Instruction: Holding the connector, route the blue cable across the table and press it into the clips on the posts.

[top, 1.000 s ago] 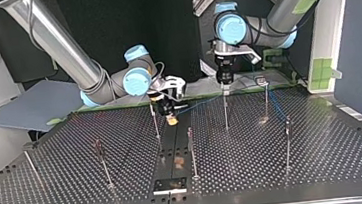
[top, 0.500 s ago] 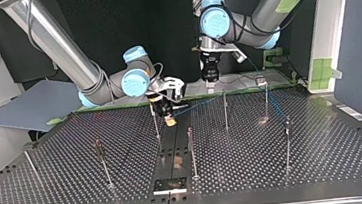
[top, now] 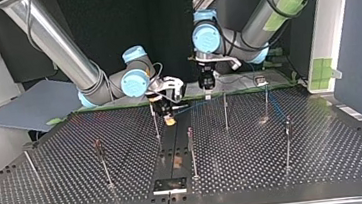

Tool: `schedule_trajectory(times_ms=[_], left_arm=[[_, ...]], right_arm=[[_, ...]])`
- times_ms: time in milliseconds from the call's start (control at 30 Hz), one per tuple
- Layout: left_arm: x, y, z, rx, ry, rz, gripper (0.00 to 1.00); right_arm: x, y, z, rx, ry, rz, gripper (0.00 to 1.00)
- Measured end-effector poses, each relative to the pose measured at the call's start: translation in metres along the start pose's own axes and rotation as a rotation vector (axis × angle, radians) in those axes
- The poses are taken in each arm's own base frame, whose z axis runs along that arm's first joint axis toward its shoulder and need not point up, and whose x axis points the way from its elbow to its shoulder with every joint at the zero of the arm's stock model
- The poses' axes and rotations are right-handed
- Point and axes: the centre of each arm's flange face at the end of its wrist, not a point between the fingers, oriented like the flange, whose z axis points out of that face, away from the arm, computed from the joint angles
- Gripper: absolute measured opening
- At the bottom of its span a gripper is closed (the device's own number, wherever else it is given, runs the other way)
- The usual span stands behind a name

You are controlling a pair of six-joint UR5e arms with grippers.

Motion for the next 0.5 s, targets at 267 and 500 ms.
schedule_trajectory(times_ms=[267, 500], left_arm=[[0.0, -0.002, 0.03, -0.029, -0.02, -0.018, 1.0], [-0.023, -0.007, 0.05, -0.027, -0.074, -0.04, 1.0]], right_arm=[[0.0, 0.0, 0.0, 0.0, -0.001, 0.0, 0.0], [0.0, 0.0, 0.0, 0.0, -0.001, 0.0, 0.0]])
